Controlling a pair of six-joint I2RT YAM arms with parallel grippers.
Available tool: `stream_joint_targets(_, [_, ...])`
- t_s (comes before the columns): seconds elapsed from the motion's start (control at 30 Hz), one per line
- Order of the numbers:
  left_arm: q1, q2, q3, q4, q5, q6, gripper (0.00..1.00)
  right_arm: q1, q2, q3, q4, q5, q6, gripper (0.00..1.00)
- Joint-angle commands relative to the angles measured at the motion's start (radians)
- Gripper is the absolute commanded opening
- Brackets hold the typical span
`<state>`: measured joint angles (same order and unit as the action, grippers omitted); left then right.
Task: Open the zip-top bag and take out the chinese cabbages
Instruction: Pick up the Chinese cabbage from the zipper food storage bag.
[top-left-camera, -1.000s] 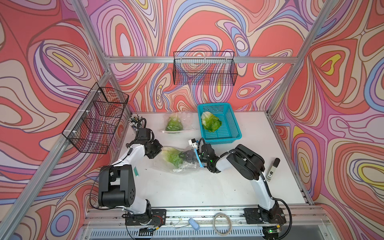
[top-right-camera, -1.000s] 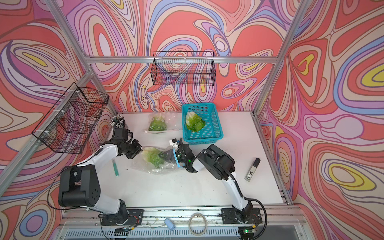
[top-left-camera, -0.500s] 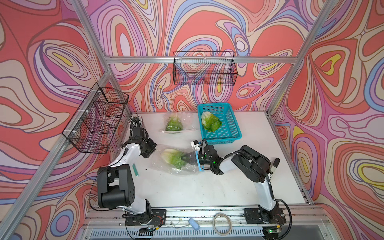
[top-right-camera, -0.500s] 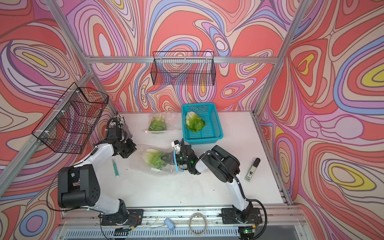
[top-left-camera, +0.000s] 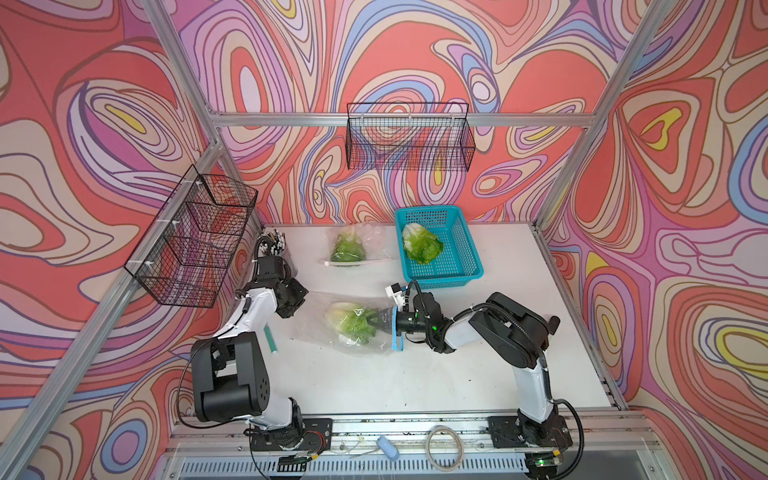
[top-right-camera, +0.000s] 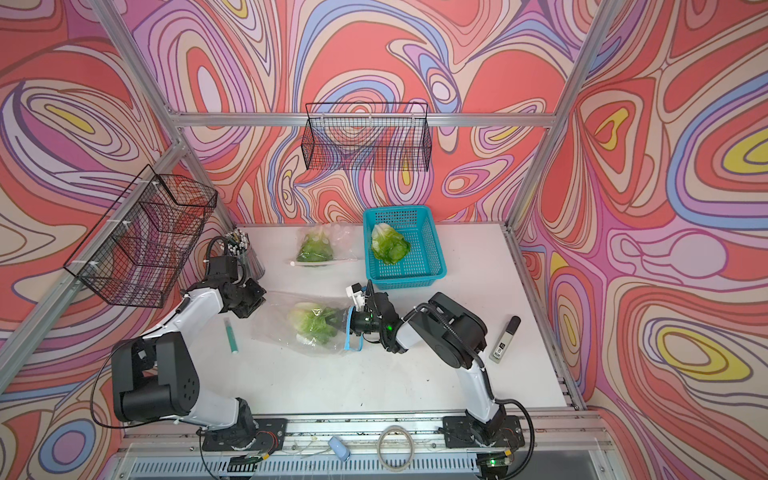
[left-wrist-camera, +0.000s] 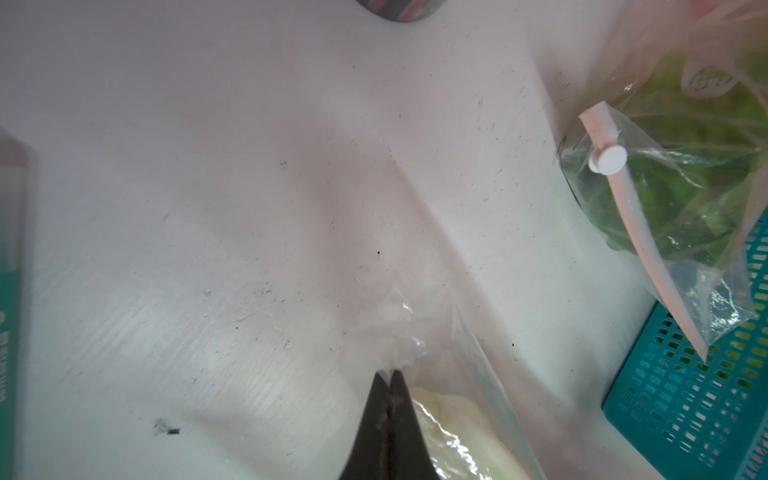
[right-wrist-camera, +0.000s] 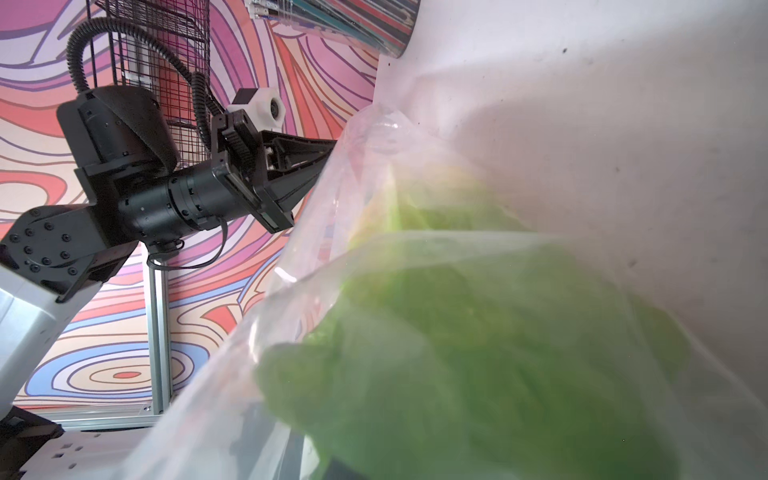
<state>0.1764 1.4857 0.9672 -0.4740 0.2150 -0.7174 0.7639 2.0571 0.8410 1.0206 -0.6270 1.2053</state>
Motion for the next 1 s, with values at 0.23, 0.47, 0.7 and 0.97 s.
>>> stream_joint_targets(0.23, [0.038,-0.042,0.034,-0.025,-0.083,0.025,0.00,-0.018,-0.093,-0.060,0.014,-0.026,-0.020,0.00])
stream_joint_targets(0.47, [0.052,-0.047,0.038,-0.032,-0.098,0.034,0.00,-0.029,-0.148,-0.081,-0.047,-0.030,-0.059,0.00])
stream_joint_targets(0.7, [0.052,-0.053,0.045,-0.045,-0.132,0.051,0.00,-0.041,-0.194,-0.104,-0.085,-0.028,-0.083,0.00])
stream_joint_targets(0.97, [0.054,-0.059,0.050,-0.053,-0.162,0.064,0.00,-0.060,-0.255,-0.136,-0.133,-0.020,-0.111,0.00])
